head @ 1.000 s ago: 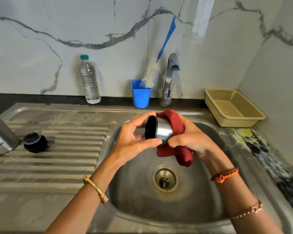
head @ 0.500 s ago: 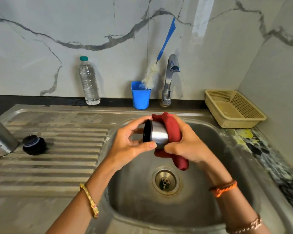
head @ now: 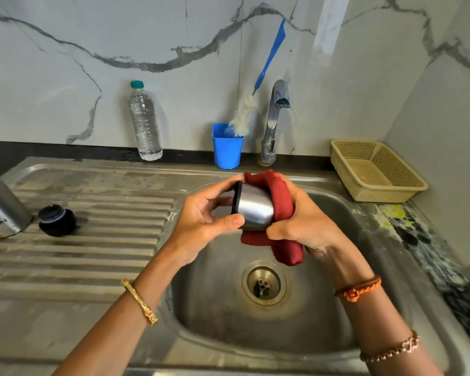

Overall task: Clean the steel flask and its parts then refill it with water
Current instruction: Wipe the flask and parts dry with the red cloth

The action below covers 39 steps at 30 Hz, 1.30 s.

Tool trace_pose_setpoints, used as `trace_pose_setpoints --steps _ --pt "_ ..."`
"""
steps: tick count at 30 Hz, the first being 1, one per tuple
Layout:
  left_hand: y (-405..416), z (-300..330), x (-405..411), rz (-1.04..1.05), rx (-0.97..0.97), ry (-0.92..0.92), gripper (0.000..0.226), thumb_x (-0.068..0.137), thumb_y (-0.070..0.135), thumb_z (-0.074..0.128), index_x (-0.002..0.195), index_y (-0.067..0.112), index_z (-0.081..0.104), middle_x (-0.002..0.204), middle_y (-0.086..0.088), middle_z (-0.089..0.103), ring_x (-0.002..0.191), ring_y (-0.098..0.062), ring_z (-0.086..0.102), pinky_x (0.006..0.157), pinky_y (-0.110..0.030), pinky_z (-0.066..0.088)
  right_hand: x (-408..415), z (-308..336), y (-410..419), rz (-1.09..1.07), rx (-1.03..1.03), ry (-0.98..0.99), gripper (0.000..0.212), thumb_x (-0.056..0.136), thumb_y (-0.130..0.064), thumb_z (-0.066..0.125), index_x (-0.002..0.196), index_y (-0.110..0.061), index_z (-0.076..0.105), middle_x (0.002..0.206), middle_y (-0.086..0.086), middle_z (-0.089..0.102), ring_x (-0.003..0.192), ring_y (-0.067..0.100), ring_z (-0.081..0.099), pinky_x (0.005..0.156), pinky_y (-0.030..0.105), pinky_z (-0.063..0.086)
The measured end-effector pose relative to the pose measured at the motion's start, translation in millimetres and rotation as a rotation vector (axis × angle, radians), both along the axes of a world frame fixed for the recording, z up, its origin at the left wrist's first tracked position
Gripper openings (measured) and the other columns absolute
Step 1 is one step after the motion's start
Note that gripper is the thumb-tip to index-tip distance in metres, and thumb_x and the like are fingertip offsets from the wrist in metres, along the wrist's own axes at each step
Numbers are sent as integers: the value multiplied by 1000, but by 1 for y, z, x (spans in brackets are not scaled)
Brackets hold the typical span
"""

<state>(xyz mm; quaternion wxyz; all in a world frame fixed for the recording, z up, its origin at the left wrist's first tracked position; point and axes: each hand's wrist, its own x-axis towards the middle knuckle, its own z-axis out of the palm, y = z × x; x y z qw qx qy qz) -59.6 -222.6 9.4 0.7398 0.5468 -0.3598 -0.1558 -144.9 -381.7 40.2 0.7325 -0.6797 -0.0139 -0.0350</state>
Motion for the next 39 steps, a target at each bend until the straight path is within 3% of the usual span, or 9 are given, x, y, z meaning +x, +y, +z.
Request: trace_pose_setpoints --steps 4,6,9,12,19,24,30,34,39 --pt "-18 -10 -11 64 -217 314 82 47 44 88 115 10 56 98 0 72 92 -15 66 75 -28 56 4 -9 14 -117 94 -119 93 42 1 63 132 -13 45 118 18 57 99 20 60 78 39 56" --pt "-29 -11 -14 135 -285 477 60 60 40 79 108 11 59 90 0 72 86 -16 67 66 -23 56 4 -15 26 -291 -95 -174 88 49 3 61 132 -18 43 116 9 55 99 10 59 77 27 55" --pt "-36 -8 -8 193 -268 686 33 77 29 62 104 10 60 91 -8 68 76 -14 68 61 -22 56 0 -31 49 -444 -613 -280 89 55 -3 59 135 -34 35 134 -3 36 122 14 43 92 33 51" --pt "-35 0 -2 205 -288 650 41 68 26 70 103 7 61 85 -8 71 74 -15 69 62 -24 56 2 -39 64 -548 -882 -288 95 61 0 65 133 -47 24 136 -15 20 123 19 40 73 41 57" --pt "-28 3 -13 115 -217 579 34 74 18 56 107 9 61 82 -3 72 75 -14 69 64 -27 58 27 -12 30 -611 -540 -271 81 58 8 58 132 -22 45 134 2 43 109 2 44 81 1 38" --pt "-30 1 -8 165 -180 604 24 75 18 58 97 14 64 77 2 71 73 -13 68 64 -28 58 8 -36 47 -573 -759 -259 90 60 8 61 140 -25 36 140 1 35 118 13 41 89 20 41" --pt "-28 8 -18 65 -95 564 34 65 17 60 99 12 62 89 -3 69 82 -16 67 70 -33 58 3 -14 8 -248 89 -101 77 50 6 50 125 -14 51 97 7 66 86 12 63 70 25 53" --pt "-33 12 -7 163 -168 598 28 70 17 60 97 11 61 82 -3 70 73 -13 68 65 -26 58 -6 -13 39 -366 -7 -125 86 54 3 52 135 -25 40 116 11 58 90 11 60 72 25 53" --pt "-34 17 0 162 -200 619 10 86 7 52 93 11 59 63 4 68 55 -5 64 51 -16 51 -2 -28 64 -498 -214 -155 81 53 -3 52 126 -39 40 126 2 48 110 8 54 95 32 49"
